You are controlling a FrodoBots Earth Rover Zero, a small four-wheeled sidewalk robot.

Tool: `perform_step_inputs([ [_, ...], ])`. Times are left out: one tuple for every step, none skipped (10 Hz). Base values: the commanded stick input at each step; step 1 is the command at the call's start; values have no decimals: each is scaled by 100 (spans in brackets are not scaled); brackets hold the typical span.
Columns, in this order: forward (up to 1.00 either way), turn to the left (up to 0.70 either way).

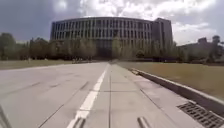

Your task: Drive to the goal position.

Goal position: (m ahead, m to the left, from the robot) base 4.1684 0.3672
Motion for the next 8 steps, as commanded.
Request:
perform_step_inputs([
  [70, 0],
  [70, 0],
  [70, 0],
  [70, 0],
  [70, 0],
  [70, 0],
  [70, 0],
  [70, 0],
])
